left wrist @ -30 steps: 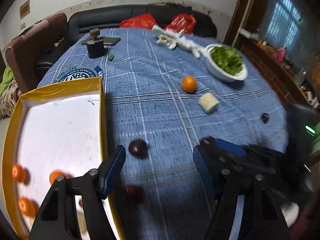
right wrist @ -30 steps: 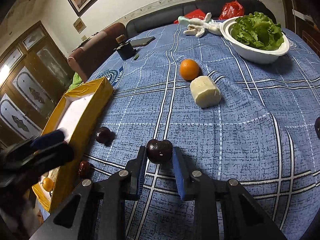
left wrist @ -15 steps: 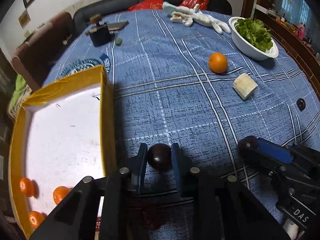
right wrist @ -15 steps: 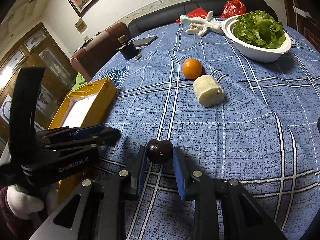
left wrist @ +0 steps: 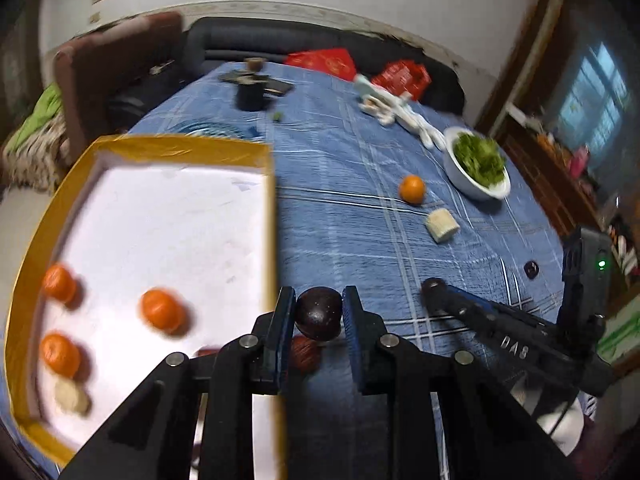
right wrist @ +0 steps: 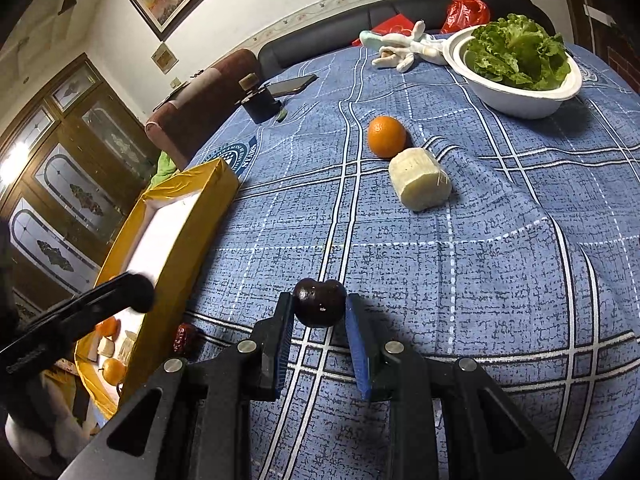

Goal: Organize fruits
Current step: 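Carry the plum over the tray with the right gripper while the left gripper carries its plum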

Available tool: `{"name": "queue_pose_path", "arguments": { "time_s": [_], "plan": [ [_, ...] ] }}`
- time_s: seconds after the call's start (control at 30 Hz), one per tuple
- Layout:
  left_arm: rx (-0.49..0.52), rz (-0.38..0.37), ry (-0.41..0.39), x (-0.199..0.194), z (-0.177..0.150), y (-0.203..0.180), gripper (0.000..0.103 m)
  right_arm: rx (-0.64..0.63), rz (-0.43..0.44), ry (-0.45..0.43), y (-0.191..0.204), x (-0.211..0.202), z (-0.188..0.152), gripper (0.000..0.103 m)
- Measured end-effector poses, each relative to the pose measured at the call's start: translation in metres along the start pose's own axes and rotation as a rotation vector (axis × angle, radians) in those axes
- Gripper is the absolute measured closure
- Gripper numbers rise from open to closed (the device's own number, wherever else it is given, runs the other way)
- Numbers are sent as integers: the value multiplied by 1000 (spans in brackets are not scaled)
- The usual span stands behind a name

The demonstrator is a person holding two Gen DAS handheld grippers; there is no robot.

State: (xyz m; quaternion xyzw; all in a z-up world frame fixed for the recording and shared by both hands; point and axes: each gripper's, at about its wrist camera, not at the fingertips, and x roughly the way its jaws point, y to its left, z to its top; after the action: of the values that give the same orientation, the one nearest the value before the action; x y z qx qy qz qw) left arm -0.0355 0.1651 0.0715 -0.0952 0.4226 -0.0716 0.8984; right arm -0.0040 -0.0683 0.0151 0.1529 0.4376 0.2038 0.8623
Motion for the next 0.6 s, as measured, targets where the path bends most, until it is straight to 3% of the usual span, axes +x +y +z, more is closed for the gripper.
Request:
{"name": "queue_pose_path", "arguments": {
  "time_s": [0.23, 0.37, 0.6],
  "plan": [
    [-149, 53, -62, -36, -24, 66, 80, 8, -51, -33, 0, -4, -4, 73],
    [-196, 111, -96, -52, -35, 101, 80, -59, -119, -53, 20, -10, -10, 74],
    [-272, 131, -120, -60, -44, 142, 80, -223, -12, -54, 110, -26, -16, 73]
  ]
}}
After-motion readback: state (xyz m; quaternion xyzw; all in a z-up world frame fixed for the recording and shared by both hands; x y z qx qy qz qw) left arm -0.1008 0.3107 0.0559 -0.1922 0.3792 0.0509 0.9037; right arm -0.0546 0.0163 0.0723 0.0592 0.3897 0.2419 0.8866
